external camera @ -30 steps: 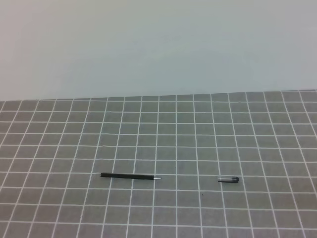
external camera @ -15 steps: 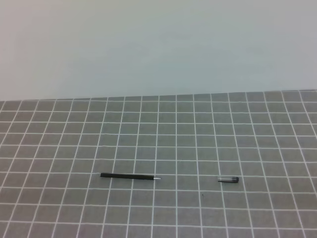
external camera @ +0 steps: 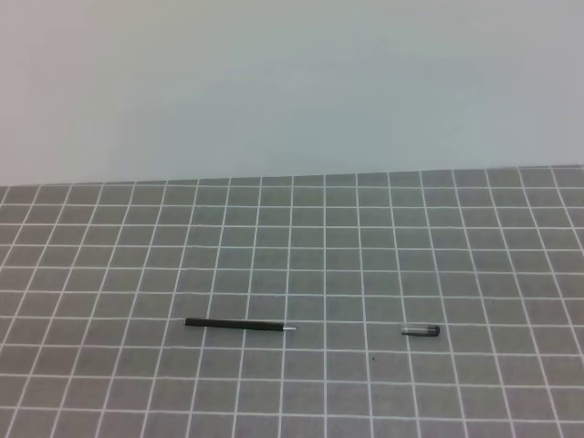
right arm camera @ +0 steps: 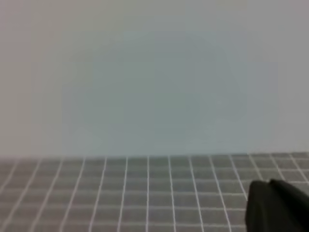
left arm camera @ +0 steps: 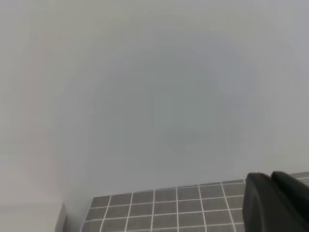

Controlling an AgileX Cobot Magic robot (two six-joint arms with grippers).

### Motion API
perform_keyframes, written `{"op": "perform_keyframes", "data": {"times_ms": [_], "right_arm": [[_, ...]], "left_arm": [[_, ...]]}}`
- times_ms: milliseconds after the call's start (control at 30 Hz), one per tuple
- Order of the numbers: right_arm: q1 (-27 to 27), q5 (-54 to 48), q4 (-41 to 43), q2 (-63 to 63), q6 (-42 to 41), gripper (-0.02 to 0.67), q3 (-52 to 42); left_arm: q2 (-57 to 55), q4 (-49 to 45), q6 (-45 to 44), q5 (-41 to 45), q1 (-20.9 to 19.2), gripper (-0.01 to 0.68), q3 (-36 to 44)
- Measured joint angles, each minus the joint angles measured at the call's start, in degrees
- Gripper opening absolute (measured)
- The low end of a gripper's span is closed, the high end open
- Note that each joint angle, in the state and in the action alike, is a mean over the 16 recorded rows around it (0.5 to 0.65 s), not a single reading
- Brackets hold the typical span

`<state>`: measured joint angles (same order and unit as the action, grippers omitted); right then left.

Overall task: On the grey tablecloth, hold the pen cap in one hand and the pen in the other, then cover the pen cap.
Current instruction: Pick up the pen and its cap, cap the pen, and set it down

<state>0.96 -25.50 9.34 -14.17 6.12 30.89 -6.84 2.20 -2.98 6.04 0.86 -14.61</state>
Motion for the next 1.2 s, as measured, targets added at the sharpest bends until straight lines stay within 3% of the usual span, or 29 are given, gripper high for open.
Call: {"op": "perform_keyframes", "data": {"times_ms": [333,500,767,1000,1200], "right_arm": [[0.8,-26.9,-22.2,-29.1,-37.9,-0.002,18.9],[3.5,-36.6,-26.6,-43.8,-50.1,-0.002,27.0],[13.1,-41.3,-21.8,-63.5,-60.4,-0.002,37.7],[22.2,-37.7,-13.8,-77.7,-65.7,-0.002,44.9],[26.2,-33.5,-9.8,-88.1,-67.6,0.016,49.2]], "left_arm": [[-2.9,1.5,1.3,-0.6,0.0,0.001,-0.1],[-3.1,1.7,1.7,-0.6,0.0,0.001,-0.2],[-3.1,1.7,1.6,-0.3,0.0,0.0,-0.2],[-3.1,1.7,1.6,-0.2,0.0,0.0,-0.1],[-3.1,1.7,1.9,-0.5,0.0,0.0,-0.1]]}}
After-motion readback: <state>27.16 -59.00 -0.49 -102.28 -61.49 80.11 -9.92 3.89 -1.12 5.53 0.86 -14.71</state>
